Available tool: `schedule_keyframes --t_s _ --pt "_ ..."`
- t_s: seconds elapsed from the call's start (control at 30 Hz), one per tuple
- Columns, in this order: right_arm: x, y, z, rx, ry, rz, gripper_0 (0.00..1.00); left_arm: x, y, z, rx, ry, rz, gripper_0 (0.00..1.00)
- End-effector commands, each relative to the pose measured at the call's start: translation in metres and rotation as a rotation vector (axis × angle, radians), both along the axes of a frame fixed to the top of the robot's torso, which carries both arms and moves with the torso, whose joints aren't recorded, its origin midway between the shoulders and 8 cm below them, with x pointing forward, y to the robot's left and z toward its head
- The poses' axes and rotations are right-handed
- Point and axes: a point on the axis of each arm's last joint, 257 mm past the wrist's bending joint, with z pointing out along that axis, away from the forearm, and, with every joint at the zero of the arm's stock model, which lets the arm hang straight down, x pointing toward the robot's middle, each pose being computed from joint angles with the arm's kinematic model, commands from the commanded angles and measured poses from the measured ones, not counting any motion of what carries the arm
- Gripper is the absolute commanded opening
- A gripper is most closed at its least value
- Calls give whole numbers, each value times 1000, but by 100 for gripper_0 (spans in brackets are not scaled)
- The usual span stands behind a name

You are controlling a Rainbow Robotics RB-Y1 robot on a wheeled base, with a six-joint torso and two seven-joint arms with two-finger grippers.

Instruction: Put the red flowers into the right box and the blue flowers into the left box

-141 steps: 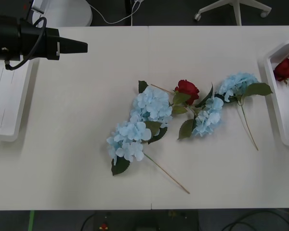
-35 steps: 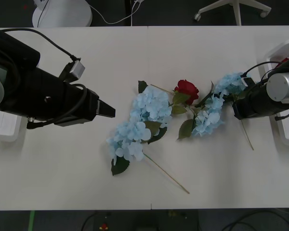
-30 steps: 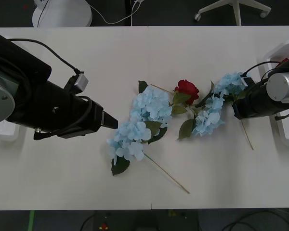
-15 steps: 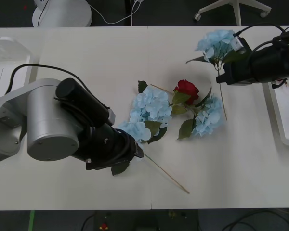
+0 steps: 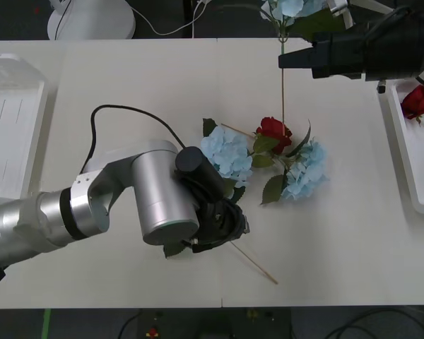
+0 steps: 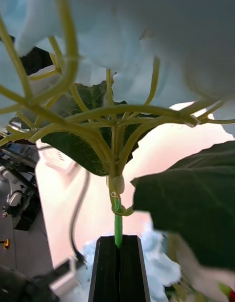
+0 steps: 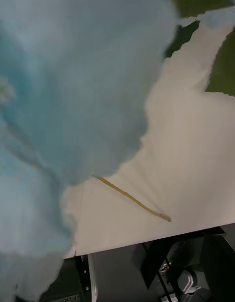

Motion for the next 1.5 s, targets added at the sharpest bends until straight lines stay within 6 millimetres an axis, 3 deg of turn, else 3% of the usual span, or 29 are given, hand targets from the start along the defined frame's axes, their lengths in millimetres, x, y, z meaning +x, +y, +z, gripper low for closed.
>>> schedule_keyframes --t_s 0.03,0.37,0.4,0.43,0.5,0.53,0.7,1.07,1.27,1.33,1.5 --pt "-21 49 57 71 -154 114 0 11 -27 -7 -35 -22 50 100" --pt "-37 102 80 168 -190 175 0 18 -30 -40 11 -22 101 100" --pt "-38 105 81 175 -187 177 0 18 -29 -42 13 -24 98 82" --pt "-40 109 83 180 -188 185 0 18 -28 -43 16 -25 99 49" --pt "-42 114 84 190 -182 192 0 18 -24 -45 25 -28 100 4" --pt "-42 117 84 196 -177 195 0 18 -24 -46 26 -27 99 1" --pt "-47 132 82 222 -156 212 0 20 -18 -48 40 -36 99 0" --pt "-45 140 83 236 -161 202 0 35 0 -34 45 -98 97 0" --pt "-47 144 82 239 -157 208 0 43 26 6 73 -136 112 0" --pt "-47 145 82 240 -157 207 0 46 44 26 101 -161 119 0" --pt "-46 150 84 256 -158 200 0 54 81 51 155 -195 139 0"
